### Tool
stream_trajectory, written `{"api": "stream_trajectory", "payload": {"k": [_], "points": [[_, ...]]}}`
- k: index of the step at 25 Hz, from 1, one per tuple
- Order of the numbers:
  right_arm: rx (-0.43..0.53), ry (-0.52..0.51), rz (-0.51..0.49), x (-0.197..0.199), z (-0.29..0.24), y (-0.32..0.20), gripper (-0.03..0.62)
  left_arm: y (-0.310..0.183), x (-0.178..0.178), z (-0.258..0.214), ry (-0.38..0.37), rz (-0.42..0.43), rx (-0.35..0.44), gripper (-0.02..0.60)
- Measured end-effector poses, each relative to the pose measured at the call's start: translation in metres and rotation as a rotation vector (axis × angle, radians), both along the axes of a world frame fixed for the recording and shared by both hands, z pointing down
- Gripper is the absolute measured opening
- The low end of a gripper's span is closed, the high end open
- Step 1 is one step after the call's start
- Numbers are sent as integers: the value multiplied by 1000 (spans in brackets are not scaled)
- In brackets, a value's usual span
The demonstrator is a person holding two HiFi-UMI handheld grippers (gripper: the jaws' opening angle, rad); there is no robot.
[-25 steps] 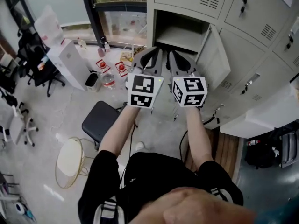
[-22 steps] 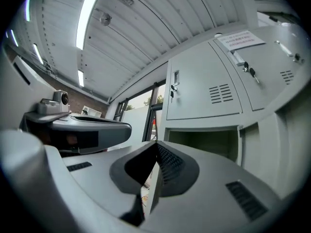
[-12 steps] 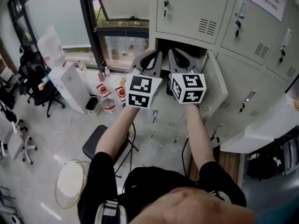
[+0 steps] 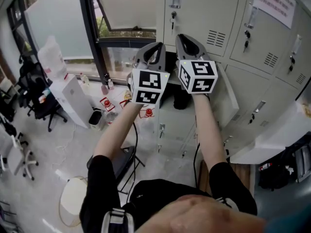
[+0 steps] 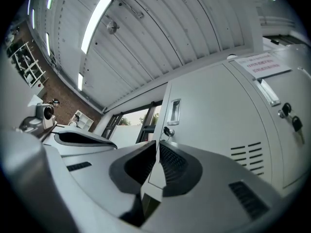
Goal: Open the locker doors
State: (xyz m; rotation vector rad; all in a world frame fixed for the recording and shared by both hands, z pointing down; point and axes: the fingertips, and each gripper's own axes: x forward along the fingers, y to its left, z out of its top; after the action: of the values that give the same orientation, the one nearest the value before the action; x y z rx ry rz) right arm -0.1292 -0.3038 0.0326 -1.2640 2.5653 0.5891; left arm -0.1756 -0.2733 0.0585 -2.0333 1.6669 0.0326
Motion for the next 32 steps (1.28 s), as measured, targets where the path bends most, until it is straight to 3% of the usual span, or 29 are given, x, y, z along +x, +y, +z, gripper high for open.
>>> {"api": "stream_trajectory", "payload": {"k": [5,9,20,24,32], "points": [[64,21,15,-13,-32,-7,26,-11,-14,-17,63,33,-8,9],[65,81,12,-28,-45,-21,92,-16,-19,-29,60,64,-4,9],[108,133,103,-42,-81,-52,93,-34,-30,-52,11,136,-12,9],[167,161,165,-49,-93,-57,92,-40,-44,-53,57,156,-18,9],[122,130,219,-56,-103,-75,94,-46,-67,-52,83,204,-19,9]]}}
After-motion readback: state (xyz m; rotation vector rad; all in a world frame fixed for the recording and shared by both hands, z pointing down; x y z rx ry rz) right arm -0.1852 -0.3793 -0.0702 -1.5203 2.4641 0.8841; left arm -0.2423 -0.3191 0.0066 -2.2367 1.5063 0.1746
